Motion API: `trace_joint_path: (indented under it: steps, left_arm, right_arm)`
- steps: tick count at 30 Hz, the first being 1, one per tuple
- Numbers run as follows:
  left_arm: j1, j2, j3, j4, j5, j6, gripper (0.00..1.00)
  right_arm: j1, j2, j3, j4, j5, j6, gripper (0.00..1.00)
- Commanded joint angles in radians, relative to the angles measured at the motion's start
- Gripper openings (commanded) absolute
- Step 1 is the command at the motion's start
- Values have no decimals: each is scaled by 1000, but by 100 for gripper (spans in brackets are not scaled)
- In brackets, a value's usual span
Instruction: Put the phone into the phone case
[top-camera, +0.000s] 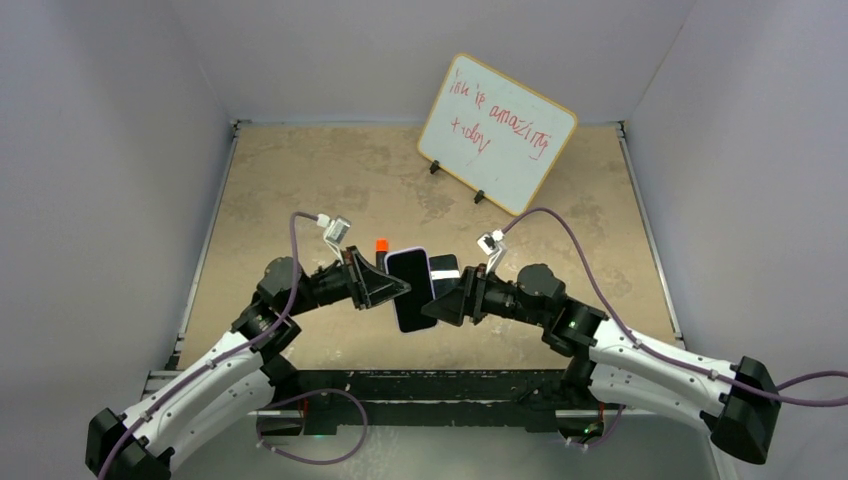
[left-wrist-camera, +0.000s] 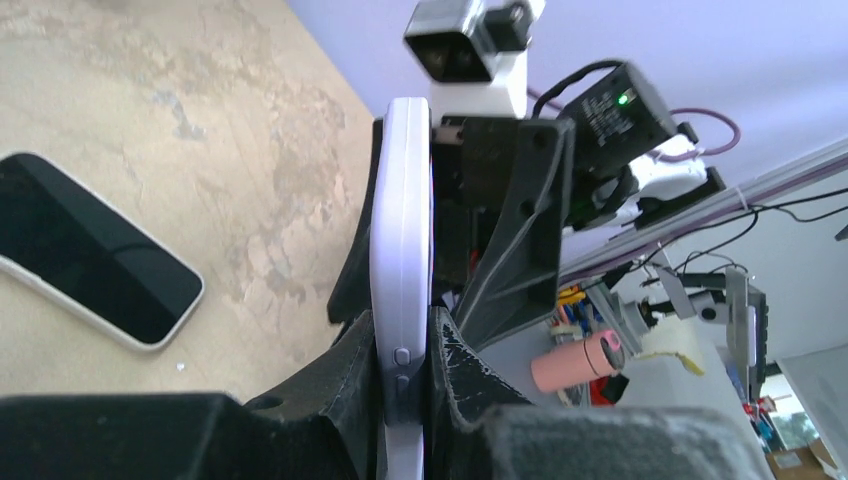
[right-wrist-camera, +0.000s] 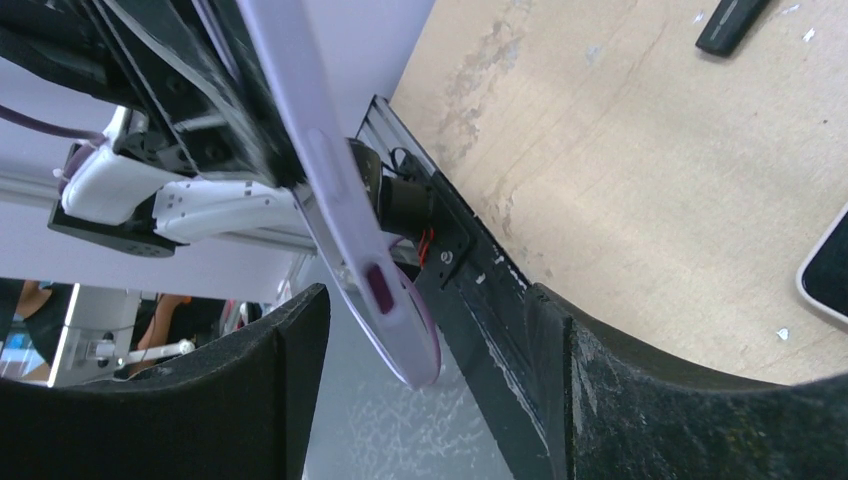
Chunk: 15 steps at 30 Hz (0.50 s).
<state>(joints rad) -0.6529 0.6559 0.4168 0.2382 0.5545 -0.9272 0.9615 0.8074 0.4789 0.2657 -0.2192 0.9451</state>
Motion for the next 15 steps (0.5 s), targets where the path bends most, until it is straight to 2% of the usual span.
trace_joint_path:
  steps: [1,4,7,10,14,15]
  left_arm:
    - [1,-9,25,165,-70,-50,0]
    - [2,14,36,179,-73,-49,0]
    - [1,18,33,182,-94,-44,0]
    - [1,12,28,158,-126,-30,0]
    - [2,4,29,97,-176,14,0]
    - [2,4,30,74,-188,26,0]
  right_arm:
    - [3,17,-19,115,-70,5,72]
    - [3,37,-27,160,-96,20,68]
    - [3,45,-35,187,-108,43,56]
    - [3,46,-50,216,-112,72,36]
    - [3,54,-41,184,-86,101,0]
    - [3,56,-39,184,-83,110,0]
